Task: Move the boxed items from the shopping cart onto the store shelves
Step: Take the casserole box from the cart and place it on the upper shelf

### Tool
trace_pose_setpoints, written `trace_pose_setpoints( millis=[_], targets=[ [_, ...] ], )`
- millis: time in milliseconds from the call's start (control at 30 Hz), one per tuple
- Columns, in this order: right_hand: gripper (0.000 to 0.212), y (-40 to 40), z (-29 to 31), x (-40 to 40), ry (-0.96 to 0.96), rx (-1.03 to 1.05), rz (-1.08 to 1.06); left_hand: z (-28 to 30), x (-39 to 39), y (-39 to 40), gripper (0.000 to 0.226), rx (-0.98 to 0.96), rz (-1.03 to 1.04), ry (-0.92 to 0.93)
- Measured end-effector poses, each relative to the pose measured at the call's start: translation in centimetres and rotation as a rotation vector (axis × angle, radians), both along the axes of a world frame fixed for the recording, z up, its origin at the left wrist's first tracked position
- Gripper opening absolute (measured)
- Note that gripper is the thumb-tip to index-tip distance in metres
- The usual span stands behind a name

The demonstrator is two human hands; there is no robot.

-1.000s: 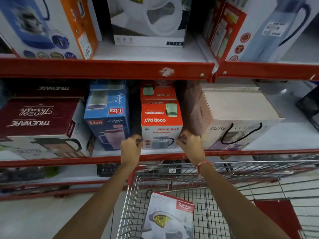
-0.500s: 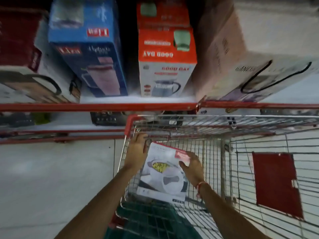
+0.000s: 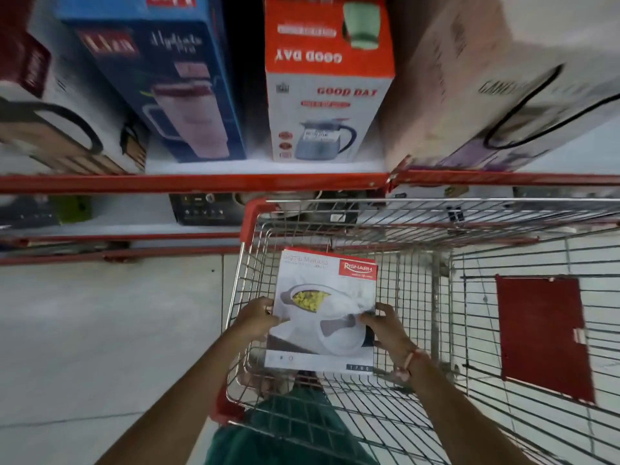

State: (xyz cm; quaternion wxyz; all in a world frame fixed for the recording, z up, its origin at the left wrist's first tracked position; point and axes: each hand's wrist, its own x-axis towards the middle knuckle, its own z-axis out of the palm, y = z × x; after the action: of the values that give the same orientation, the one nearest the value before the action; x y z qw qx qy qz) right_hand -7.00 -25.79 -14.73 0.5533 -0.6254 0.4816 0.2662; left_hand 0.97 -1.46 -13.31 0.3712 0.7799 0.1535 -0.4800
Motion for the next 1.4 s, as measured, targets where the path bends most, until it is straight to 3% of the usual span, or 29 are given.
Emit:
trace_pose_setpoints(
  millis=[200, 367, 467, 867, 1400],
  targets=[
    [0.053, -0.9, 11.5, -0.4, -0.209, 0.024, 0.019, 10.7, -0.6, 2.9, 0.026, -0.228, 0.058, -0.236],
    [0.044, -0.3, 20.8, 0.0, -0.448, -0.180, 0.155, 19.2, -1.0, 5.0, 0.027, -0.370, 0.150, -0.420],
    [0.047, 0.4, 24.9, 0.5, -0.592, -0.294, 0.229, 22.6, -0.7, 5.7, 0.040, -0.413, 0.192, -0.495],
    [0.075, 2.4, 31.8, 3.1, -0.798, -0.420, 0.224, 28.3, 2.3, 7.6, 0.043, -0.568, 0.306, -0.748],
    [0.070, 2.6, 48.1, 16.8, -1.510, -0.653, 0.052, 44.2, 14.6, 5.3, 0.047, -0.816, 0.416, -1.362]
  ],
)
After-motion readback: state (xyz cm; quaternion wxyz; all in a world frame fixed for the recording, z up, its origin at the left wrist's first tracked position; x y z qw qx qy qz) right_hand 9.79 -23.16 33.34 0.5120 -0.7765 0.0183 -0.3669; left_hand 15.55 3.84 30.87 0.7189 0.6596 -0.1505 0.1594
